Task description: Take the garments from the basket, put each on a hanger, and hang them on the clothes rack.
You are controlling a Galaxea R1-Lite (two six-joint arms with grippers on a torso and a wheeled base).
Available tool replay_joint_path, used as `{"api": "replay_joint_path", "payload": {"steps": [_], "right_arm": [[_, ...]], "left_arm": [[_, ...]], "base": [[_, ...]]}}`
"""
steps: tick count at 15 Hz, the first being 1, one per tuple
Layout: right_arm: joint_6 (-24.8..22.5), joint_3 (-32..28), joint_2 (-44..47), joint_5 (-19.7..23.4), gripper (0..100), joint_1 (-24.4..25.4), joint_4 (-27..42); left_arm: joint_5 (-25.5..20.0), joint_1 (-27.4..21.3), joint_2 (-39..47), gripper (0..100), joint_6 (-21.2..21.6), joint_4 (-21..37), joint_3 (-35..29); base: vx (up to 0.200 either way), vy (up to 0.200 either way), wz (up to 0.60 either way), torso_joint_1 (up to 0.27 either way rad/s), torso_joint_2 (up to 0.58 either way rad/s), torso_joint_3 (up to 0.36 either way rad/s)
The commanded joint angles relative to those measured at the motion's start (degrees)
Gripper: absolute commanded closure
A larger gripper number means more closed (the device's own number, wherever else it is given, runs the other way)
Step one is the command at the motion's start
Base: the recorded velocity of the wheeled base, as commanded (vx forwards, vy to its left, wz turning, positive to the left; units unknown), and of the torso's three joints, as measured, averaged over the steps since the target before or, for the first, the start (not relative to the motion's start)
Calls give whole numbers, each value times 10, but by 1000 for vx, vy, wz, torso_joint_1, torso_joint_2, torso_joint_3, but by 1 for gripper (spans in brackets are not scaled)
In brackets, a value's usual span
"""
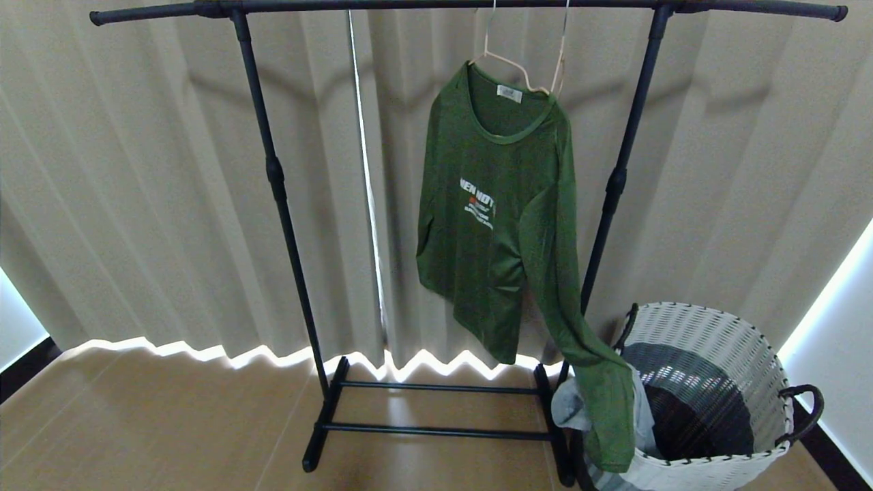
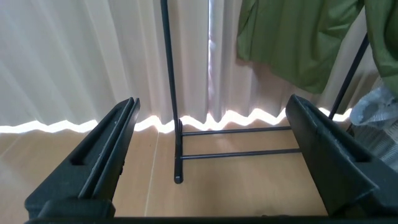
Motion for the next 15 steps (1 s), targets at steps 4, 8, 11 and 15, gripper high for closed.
{"api": "replay_joint_path", "payload": {"steps": [4, 8, 11, 15], "right_arm": [[-7, 0, -1, 0, 0, 0, 0], [-6, 0, -1, 0, 0, 0, 0], [-6, 0, -1, 1, 0, 0, 0], [-7, 0, -1, 0, 0, 0, 0]], "left_arm": [[0, 0, 0, 0, 2, 0, 0], [0, 0, 1, 0, 2, 1, 0], [0, 0, 1, 0, 2, 1, 0], [-2, 0, 1, 0, 3, 1, 0]], "base": [[0, 0, 0, -3, 20, 16], [200, 0, 0, -2, 0, 6], [200, 0, 0, 4, 4, 2], [200, 0, 0, 0, 2, 2]]}}
